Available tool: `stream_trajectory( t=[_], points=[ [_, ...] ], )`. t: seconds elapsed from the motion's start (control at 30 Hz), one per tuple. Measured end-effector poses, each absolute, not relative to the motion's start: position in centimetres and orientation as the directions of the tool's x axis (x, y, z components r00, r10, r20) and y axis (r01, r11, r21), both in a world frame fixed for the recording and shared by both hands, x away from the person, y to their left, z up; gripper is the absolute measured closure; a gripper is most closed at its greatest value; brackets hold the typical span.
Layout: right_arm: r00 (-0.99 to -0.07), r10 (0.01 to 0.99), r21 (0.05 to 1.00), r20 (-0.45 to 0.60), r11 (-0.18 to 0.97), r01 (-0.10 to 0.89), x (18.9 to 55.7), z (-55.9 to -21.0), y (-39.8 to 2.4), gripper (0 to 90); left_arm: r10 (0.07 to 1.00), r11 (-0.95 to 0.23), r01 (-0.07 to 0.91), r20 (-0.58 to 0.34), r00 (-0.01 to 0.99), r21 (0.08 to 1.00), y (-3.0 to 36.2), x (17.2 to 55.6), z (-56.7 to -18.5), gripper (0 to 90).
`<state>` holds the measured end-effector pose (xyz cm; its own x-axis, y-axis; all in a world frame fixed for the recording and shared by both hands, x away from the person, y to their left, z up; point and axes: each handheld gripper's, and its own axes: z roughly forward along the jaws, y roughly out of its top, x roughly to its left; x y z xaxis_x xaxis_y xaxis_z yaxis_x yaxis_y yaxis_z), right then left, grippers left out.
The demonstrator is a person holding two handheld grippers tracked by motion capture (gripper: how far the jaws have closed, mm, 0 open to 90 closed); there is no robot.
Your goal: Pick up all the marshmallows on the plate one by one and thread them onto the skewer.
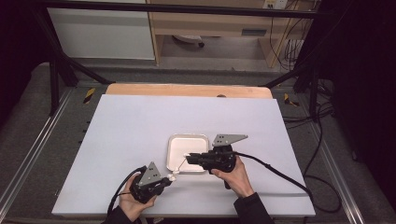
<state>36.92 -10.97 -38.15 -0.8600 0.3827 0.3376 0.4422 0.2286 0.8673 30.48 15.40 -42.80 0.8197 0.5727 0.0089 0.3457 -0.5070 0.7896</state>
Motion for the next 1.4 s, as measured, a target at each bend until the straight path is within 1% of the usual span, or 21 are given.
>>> stream_trajectory(
  t=[0.23,0.7,0.73,0.77,0.8,0.83,0.87,0.9,0.93,1.0,1.07,1.2,1.4],
  points=[
    [-0.864,0.383,0.863,0.328,0.25,0.439,36.8,-38.3,-11.0,83.2,0.57,-0.526,0.343,0.024,0.821,0.778,15.2,30.5,-42.9,89.2],
    [-0.868,0.369,0.857,0.332,0.266,0.441,36.8,-38.6,-10.7,83.3,0.568,-0.526,0.347,0.017,0.823,0.777,15.2,30.5,-42.9,89.2],
    [-0.868,0.366,0.856,0.335,0.268,0.443,36.8,-38.7,-10.7,83.4,0.556,-0.487,0.333,-0.007,0.831,0.807,15.2,30.5,-42.6,89.2],
    [-0.873,0.338,0.823,0.352,0.332,0.461,36.8,-39.0,-10.3,83.3,0.551,-0.467,0.341,-0.033,0.834,0.815,15.1,30.5,-42.0,89.3],
    [-0.884,0.334,0.814,0.327,0.376,0.443,36.5,-39.8,-9.5,83.3,0.57,-0.538,0.29,0.089,0.816,0.791,14.5,30.2,-41.5,89.2],
    [-0.884,0.344,0.818,0.318,0.372,0.439,36.2,-40.6,-8.8,83.3,0.583,-0.538,0.291,0.1,0.806,0.791,14.6,30.2,-41.8,89.3],
    [-0.879,0.344,0.824,0.329,0.349,0.445,36.3,-40.9,-8.6,83.1,0.589,-0.495,0.33,0.032,0.808,0.804,15.1,30.4,-42.1,89.2],
    [-0.88,0.335,0.83,0.337,0.335,0.445,36.4,-41.1,-8.5,82.8,0.588,-0.496,0.336,0.025,0.808,0.801,15.3,30.4,-42.1,89.2],
    [-0.879,0.333,0.832,0.34,0.328,0.447,36.4,-41.3,-8.4,82.6,0.591,-0.502,0.331,0.037,0.806,0.799,15.5,30.3,-42.0,89.2],
    [-0.875,0.324,0.84,0.36,0.296,0.455,36.5,-41.3,-8.3,82.1,0.593,-0.483,0.337,0.019,0.805,0.808,15.7,30.4,-41.8,89.2],
    [-0.875,0.329,0.847,0.356,0.282,0.451,36.4,-41.0,-8.4,81.9,0.586,-0.475,0.337,0.007,0.81,0.813,15.8,30.5,-41.7,89.2],
    [-0.875,0.343,0.852,0.341,0.28,0.442,36.3,-40.8,-8.7,82.6,0.583,-0.474,0.34,0.0,0.813,0.812,15.7,30.6,-41.8,89.2],
    [-0.871,0.348,0.852,0.346,0.272,0.447,36.4,-40.6,-9.1,83.4,0.575,-0.474,0.347,-0.014,0.818,0.809,15.7,30.8,-42.0,89.2]
  ],
)
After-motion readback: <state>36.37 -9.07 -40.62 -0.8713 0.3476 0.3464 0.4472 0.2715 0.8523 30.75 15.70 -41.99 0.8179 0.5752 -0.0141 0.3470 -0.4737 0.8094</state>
